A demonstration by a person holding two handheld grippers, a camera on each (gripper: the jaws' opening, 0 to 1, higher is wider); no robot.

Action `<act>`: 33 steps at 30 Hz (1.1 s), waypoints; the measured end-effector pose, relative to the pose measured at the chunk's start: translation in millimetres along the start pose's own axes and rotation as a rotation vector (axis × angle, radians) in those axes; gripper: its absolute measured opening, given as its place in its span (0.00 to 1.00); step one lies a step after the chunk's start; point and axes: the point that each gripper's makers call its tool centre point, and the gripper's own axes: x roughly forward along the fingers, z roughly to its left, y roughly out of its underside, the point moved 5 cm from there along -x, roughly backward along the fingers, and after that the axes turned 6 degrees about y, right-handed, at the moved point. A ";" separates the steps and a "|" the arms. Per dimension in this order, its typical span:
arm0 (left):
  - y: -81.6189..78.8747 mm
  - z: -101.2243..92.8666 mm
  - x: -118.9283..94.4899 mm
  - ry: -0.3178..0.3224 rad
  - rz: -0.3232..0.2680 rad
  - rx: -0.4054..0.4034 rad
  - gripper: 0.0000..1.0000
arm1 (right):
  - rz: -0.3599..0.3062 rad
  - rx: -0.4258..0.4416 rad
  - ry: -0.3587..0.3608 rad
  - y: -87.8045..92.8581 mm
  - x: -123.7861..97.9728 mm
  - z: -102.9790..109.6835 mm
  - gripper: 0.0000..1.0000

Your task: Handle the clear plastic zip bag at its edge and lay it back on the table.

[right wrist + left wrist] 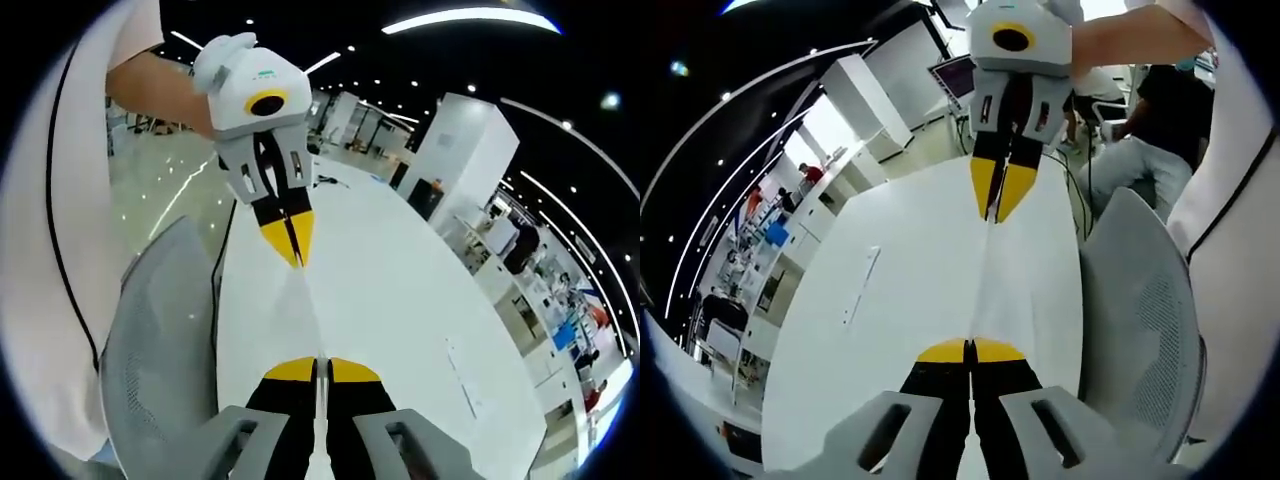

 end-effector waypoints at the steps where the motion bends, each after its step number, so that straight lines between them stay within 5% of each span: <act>1: 0.0 0.0 -0.5 0.000 0.000 -0.001 0.00 | -0.001 0.000 0.000 -0.6 -0.2 0.2 0.00; 33: 8.7 -0.9 -10.2 -0.033 0.004 -0.017 0.00 | 0.001 -0.039 -0.005 0.3 0.5 5.6 0.00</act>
